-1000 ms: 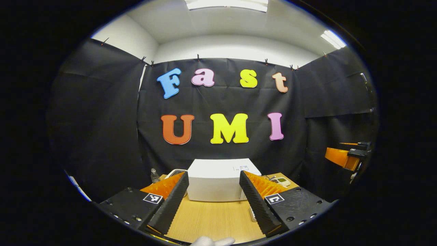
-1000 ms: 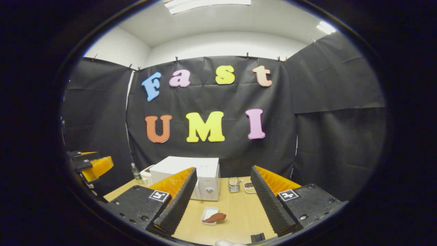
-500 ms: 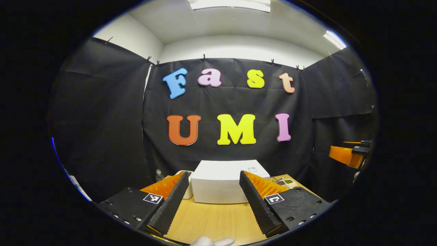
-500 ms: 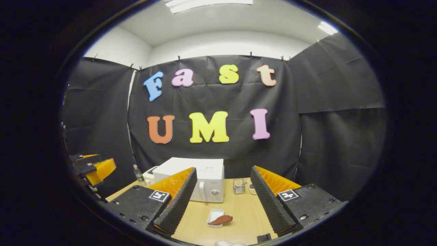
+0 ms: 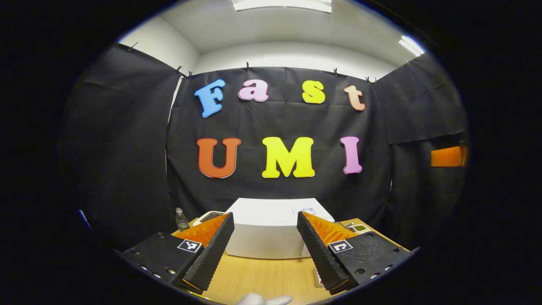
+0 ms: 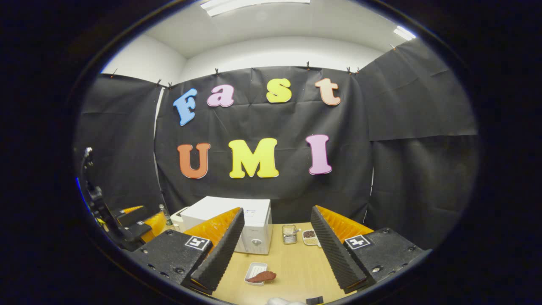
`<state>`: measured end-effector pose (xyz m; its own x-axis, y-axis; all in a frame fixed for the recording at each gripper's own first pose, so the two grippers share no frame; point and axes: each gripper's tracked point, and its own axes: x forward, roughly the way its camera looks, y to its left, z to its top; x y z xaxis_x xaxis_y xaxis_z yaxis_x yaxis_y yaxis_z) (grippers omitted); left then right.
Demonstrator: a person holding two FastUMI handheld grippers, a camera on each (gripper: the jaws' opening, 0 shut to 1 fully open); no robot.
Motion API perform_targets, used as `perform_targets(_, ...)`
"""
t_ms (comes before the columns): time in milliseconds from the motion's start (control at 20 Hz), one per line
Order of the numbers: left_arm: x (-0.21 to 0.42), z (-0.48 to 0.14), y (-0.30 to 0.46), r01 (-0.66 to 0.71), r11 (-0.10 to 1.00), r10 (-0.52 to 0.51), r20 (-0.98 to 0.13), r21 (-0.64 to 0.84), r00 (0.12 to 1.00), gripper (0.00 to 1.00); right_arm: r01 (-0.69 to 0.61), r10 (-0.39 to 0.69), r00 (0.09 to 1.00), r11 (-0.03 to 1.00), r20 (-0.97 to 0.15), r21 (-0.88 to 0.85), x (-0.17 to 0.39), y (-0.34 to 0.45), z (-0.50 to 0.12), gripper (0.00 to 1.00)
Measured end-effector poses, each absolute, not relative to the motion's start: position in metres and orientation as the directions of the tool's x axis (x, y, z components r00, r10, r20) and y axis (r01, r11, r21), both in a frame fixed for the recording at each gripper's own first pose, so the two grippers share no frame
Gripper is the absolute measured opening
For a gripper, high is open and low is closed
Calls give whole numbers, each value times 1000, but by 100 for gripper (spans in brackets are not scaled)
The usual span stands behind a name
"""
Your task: Open the microwave oven with the left hand, put the food in, and close the microwave oven.
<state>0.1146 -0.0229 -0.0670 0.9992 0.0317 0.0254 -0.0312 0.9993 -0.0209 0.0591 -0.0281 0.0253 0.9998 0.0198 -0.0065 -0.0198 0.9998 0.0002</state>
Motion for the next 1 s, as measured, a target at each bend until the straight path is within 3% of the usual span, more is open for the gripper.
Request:
perform_targets(50,126,-79,-32,-21,1000,22,27,-21,999,93,-20,20,1000,1000,-5,-12,63,-35,26,90)
perform_targets(100,138,-93,-44,-2,1000,2,15,-17,1000,93,-18,18,1000,999,-3,-32,66,-42,28,100)
perform_targets(150,150,-105,-57,16,1000,-16,20,-11,1000,93,-18,18,1000,999,2,-51,69,-48,29,90)
perform_targets(200,162,-120,-66,21,1000,-20,18,-7,1000,93,-19,19,1000,998,6,-64,72,-53,31,100)
perform_targets(250,174,-137,-73,27,1000,-27,-2,-5,1000,93,-24,24,1000,997,-1,-71,76,-57,28,90)
perform_targets(300,187,-153,-83,36,999,-36,-21,-8,999,93,-33,32,999,997,-16,-76,80,-59,25,100)
perform_targets(350,200,-169,-91,35,999,-36,-45,-15,998,93,-35,33,999,996,-33,-79,85,-64,20,91)
perform_targets(400,214,-183,-99,38,999,-40,-68,-19,997,93,-36,33,998,996,-46,-78,89,-69,17,100)
perform_targets(500,239,-208,-111,44,998,-48,-103,-39,994,93,-34,27,996,996,-83,-85,97,-77,7,100)
perform_targets(550,252,-217,-117,49,997,-55,-105,-53,993,93,-34,25,995,995,-102,-93,101,-80,-1,91)
perform_targets(600,265,-226,-122,47,997,-54,-120,-60,991,93,-33,21,993,995,-118,-98,103,-83,-5,100)
perform_targets(650,278,-235,-124,42,997,-49,-127,-60,991,93,-31,18,992,995,-128,-98,105,-87,-8,91)
perform_targets(700,288,-243,-126,36,997,-45,-133,-67,990,93,-34,21,991,995,-128,-98,108,-89,-9,91)
perform_targets(750,298,-251,-130,35,997,-44,-139,-72,989,93,-27,12,990,994,-138,-106,110,-94,-13,100)
perform_targets(900,319,-266,-136,27,997,-38,-155,-68,987,93,-11,-9,988,991,-156,-131,116,-106,-18,100)
perform_targets(950,324,-270,-135,21,998,-30,-157,-59,987,93,-9,-11,988,991,-155,-131,118,-109,-20,91)
perform_targets(1000,328,-274,-135,20,998,-29,-169,-57,985,93,-3,-17,988,992,-156,-127,120,-112,-20,92)
